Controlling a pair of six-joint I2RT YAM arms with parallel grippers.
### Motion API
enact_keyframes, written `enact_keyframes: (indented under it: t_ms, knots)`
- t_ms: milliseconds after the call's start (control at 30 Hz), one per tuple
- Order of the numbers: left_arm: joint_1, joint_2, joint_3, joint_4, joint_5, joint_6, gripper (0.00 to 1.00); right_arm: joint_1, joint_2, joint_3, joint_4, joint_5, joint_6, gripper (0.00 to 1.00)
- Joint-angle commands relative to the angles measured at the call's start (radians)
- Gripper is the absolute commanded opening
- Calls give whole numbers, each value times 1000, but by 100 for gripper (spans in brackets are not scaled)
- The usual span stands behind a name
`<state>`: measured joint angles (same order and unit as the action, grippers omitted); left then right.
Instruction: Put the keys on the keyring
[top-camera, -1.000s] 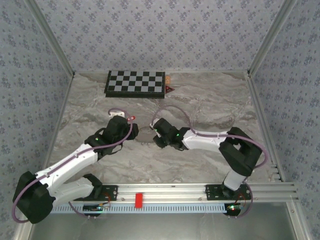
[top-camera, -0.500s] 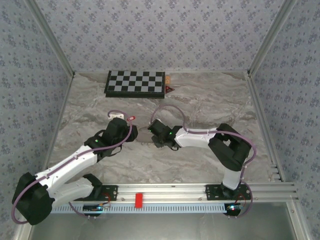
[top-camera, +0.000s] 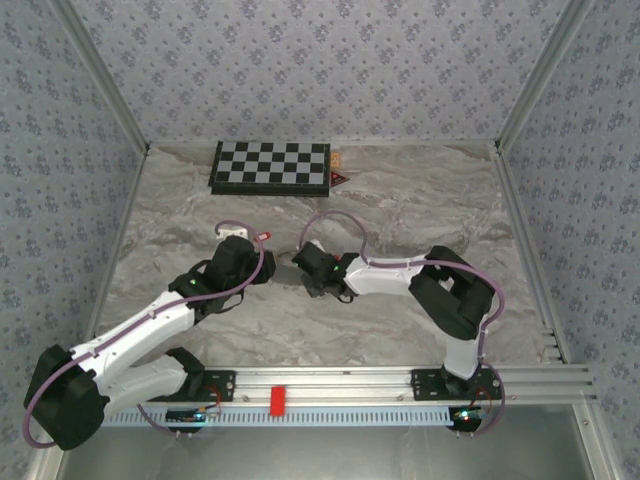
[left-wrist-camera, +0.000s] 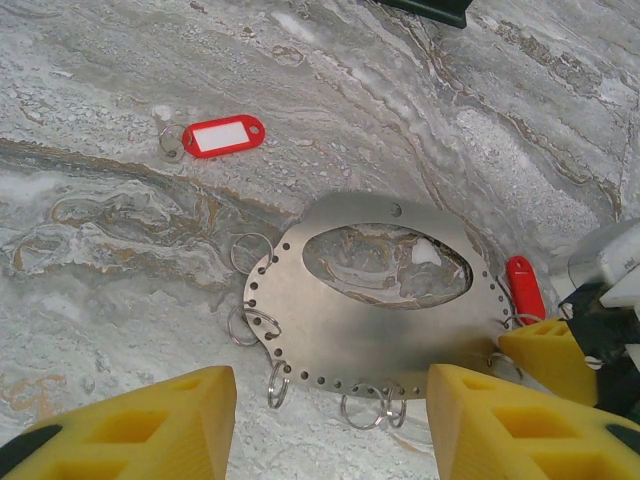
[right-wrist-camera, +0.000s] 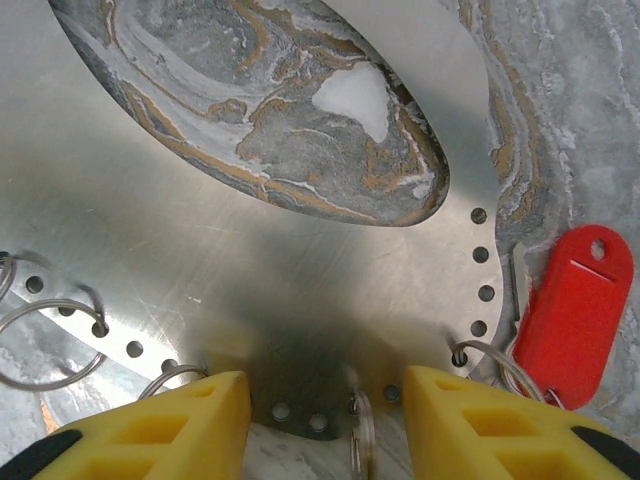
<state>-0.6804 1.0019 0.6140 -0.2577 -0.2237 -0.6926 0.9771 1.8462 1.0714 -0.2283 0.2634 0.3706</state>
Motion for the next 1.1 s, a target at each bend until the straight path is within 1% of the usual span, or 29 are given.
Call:
enact_keyframes:
  t_ms: [0, 267, 533, 600, 633, 733, 833, 900, 1000, 1067]
  knots:
    - [7, -25, -8, 6, 0, -7, 53, 6, 19, 3, -36, 20, 26, 44]
    - [7, -21, -8, 12, -2, -7, 53, 0, -41, -37, -22, 27, 37, 36]
    - [8, -20, -8, 11, 0, -10, 53, -16, -87, -71, -14, 3, 59, 29]
    - [7, -19, -6, 12, 1, -10, 53, -20, -95, -80, -12, 0, 63, 24]
    - [8, -20, -6, 12, 3, -11, 53, -20, -99, -85, -8, 0, 63, 23]
    - [8, -17, -6, 13, 4, -11, 53, -24, -101, -94, -11, 1, 68, 25]
    - [7, -18, -2, 12, 8, -9, 53, -25, -99, -99, 6, -1, 57, 32]
    - [7, -19, -2, 12, 6, -10, 53, -22, -93, -100, 12, -6, 57, 32]
    - [8, -20, -2, 11, 10, -11, 53, -22, -89, -103, 5, -8, 59, 27]
    - [7, -21, -2, 8, 10, -11, 53, -23, -90, -106, 6, -1, 55, 21]
